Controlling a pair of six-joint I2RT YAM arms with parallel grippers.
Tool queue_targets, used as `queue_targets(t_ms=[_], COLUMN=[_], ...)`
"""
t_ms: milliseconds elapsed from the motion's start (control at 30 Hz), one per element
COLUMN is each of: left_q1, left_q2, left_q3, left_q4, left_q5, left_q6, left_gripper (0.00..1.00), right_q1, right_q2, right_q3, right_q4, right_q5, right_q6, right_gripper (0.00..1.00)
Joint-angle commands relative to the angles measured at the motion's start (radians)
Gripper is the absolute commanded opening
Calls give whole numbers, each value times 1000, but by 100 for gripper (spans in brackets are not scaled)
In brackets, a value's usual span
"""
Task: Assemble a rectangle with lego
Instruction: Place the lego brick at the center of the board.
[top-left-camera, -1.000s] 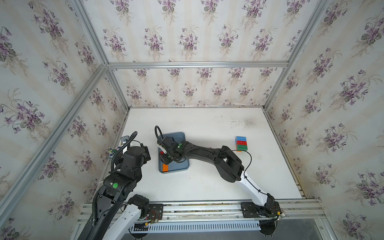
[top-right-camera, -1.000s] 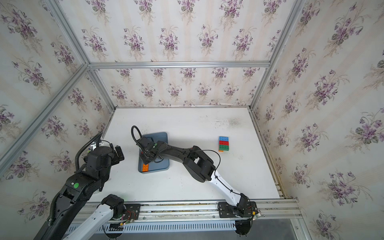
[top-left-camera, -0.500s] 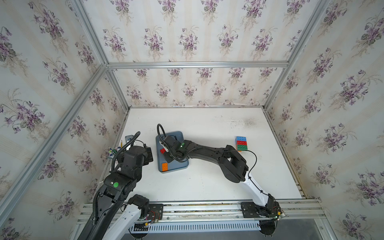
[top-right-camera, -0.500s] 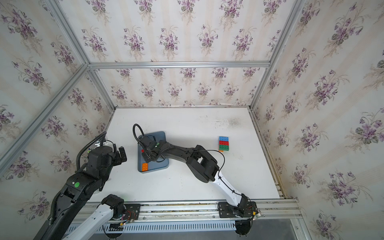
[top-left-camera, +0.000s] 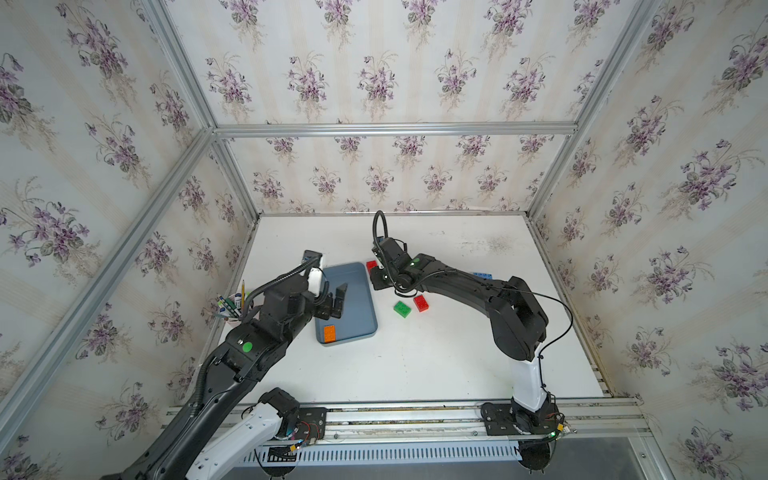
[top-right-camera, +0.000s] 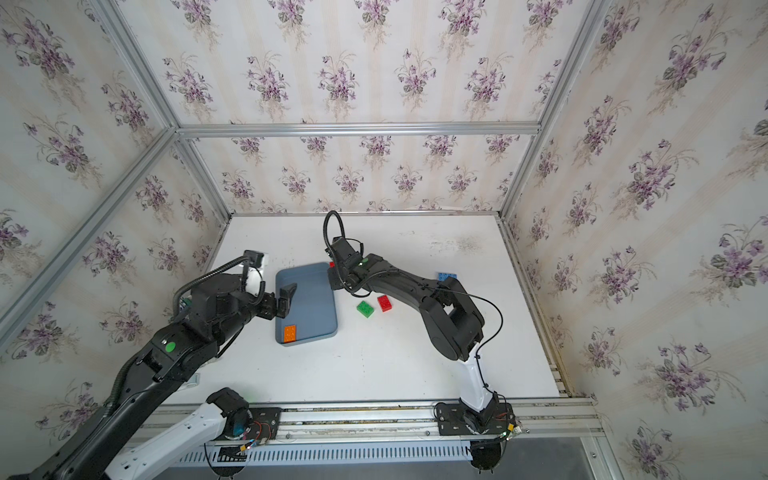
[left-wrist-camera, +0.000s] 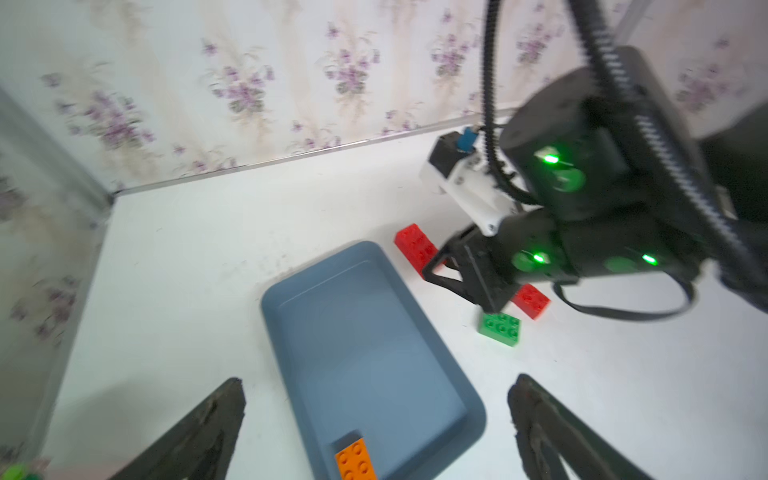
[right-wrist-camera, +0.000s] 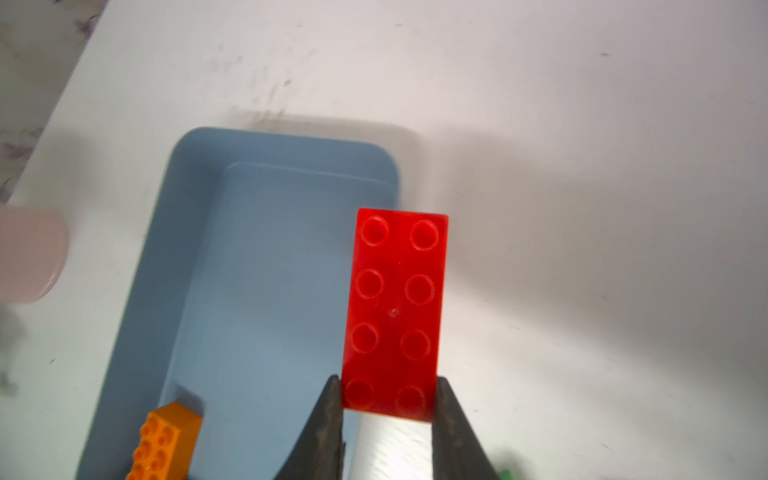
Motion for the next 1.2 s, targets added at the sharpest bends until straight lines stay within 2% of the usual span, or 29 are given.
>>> queue_targets(t_ms=[0,100,233,533,733,900,1000,1167], left_q1=[-96,-173,-193,-193,-192,-192,-190,-191], left_q2=[94,180,218,200,172,168,169,174], left_q3=[50,91,66,-18,-48,-63,-70,-72], left_q4=[94,113,202,253,254,264,272,275], left_q5=[121,185,235,172,148,125,115,103], left_q6=[149,208,206,201,199,200,200,198], left_gripper=[100,100,100,100,100,100,100,100], right_q1=[-48,-88,-106,-110,-112,-108,-107,-107], right_q2=[-25,-29,-2,52,41,47,41,14], right_q3=[-43,-90,-103,-140,-172,-167,-169,-164], right_q4=[-9,4,0,8,16,14,8,-37], right_q5=[-3,-46,-65,-61,-51,-100,-113,-93], right_q6=[56,77,96,150,98,93,93,70], right_gripper=[24,25,25,26,27,28,32,47])
